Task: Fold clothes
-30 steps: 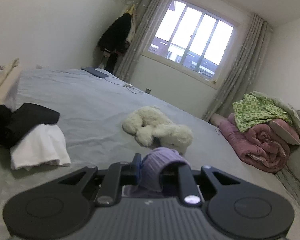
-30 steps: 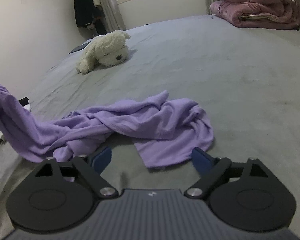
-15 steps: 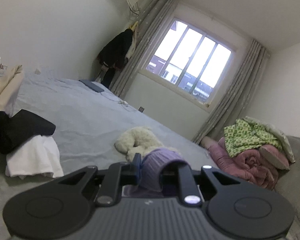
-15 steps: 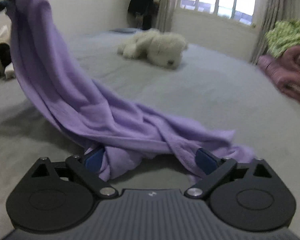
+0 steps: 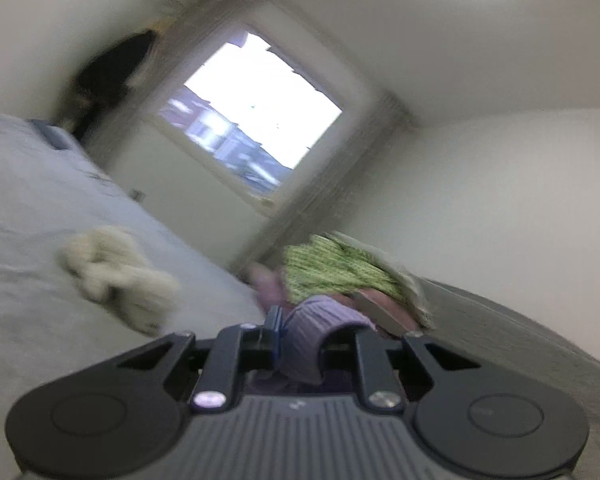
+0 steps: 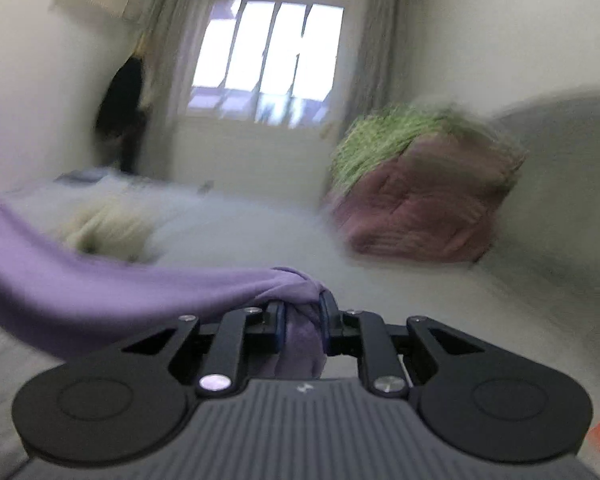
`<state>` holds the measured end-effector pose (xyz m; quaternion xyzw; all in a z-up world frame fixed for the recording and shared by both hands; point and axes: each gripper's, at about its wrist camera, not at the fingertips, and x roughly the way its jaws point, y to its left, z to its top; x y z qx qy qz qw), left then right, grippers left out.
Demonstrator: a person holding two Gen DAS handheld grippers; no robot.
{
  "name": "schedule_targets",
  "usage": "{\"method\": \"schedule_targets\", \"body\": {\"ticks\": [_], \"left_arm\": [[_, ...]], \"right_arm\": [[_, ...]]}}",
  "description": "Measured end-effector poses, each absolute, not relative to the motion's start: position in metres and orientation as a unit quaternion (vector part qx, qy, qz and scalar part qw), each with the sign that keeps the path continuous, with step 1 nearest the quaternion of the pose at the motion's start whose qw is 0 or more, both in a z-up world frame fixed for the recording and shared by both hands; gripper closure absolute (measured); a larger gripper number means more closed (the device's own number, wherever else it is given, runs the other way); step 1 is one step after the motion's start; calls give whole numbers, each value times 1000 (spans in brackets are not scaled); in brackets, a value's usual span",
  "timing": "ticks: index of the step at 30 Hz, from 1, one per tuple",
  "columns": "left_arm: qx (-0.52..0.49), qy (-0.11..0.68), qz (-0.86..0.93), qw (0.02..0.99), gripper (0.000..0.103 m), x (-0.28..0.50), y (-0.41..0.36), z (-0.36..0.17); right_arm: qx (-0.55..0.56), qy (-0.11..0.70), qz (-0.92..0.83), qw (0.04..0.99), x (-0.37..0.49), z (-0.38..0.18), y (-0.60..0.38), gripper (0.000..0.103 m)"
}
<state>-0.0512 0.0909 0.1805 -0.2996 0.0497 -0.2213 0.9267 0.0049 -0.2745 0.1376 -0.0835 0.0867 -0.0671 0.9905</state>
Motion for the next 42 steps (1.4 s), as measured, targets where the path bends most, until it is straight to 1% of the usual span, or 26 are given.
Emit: {"method": "schedule_targets", "body": {"ticks": [3, 4, 6, 7, 8, 9, 10, 12, 14, 15, 17, 18, 19, 21, 27, 29, 30, 31, 33, 34, 35, 37, 38, 39, 40, 42], "left_arm": [[-287, 63, -209, 933, 86, -47, 82, 178], [-289, 69, -199, 934, 86, -43, 83, 175], [-292, 82, -178, 936, 86, -35, 89, 163], [-280, 83, -159, 943, 86, -31, 91, 157], [-262, 92, -134, 951, 86, -26, 91, 152], [-242, 102, -108, 959, 85, -21, 91, 147], [-231, 135, -80, 960, 85, -13, 91, 139], [-259, 238, -33, 936, 85, 8, 106, 114], [-306, 314, -6, 899, 85, 21, 124, 87], [-320, 334, 9, 887, 85, 24, 132, 78], [-322, 336, 27, 885, 85, 25, 143, 73], [-317, 330, 32, 889, 85, 25, 146, 74], [-310, 324, 33, 893, 84, 25, 147, 77], [-296, 315, 32, 901, 83, 24, 147, 82], [-294, 317, 32, 901, 83, 27, 144, 78], [-294, 320, 28, 900, 83, 28, 144, 78], [-291, 325, 20, 900, 78, 29, 142, 76], [-282, 332, 10, 900, 70, 30, 138, 75], [-259, 345, -10, 902, 64, 33, 128, 73], [-243, 350, -21, 904, 63, 35, 121, 72], [-228, 355, -32, 906, 63, 36, 114, 71], [-198, 366, -55, 908, 62, 40, 99, 68], [-184, 371, -65, 908, 62, 42, 91, 66], [-175, 375, -74, 907, 62, 44, 86, 64], [-170, 382, -82, 905, 62, 47, 81, 61], [-170, 395, -98, 897, 62, 56, 73, 55]], "right_arm": [[-80, 24, -124, 989, -28, 174, -302, 85], [-53, 8, -138, 989, -35, 179, -312, 84], [-5, 0, -139, 990, -33, 171, -322, 81], [14, 4, -131, 991, -29, 163, -324, 76], [7, 46, -106, 993, -16, 148, -318, 75], [-27, 121, -63, 990, 3, 130, -312, 61], [-69, 213, -13, 974, 26, 104, -302, 55], [-106, 320, -12, 942, 52, 53, -293, 55], [-114, 352, -42, 928, 58, 39, -297, 55], [-104, 336, -35, 935, 55, 46, -300, 50], [-75, 309, -28, 948, 42, 63, -314, 44], [-58, 302, -30, 951, 37, 65, -317, 37], [-42, 299, -36, 953, 33, 68, -327, 34], [-24, 310, -43, 949, 32, 65, -341, 34], [-17, 402, -36, 915, 45, 38, -363, 33], [-24, 397, -22, 917, 41, 38, -357, 27], [-33, 391, -11, 920, 39, 39, -351, 19], [-41, 385, 0, 922, 36, 40, -345, 12], [-83, 380, 12, 921, 34, 36, -332, 11], [-105, 380, 14, 919, 32, 32, -326, 13], [-116, 387, 4, 915, 37, 28, -326, 17], [-128, 409, -39, 903, 44, 17, -327, 66], [-120, 407, -54, 904, 46, 19, -330, 80], [-112, 405, -69, 905, 47, 21, -334, 103], [-102, 391, -83, 911, 46, 28, -338, 101], [-90, 364, -101, 922, 43, 38, -342, 102]]}}
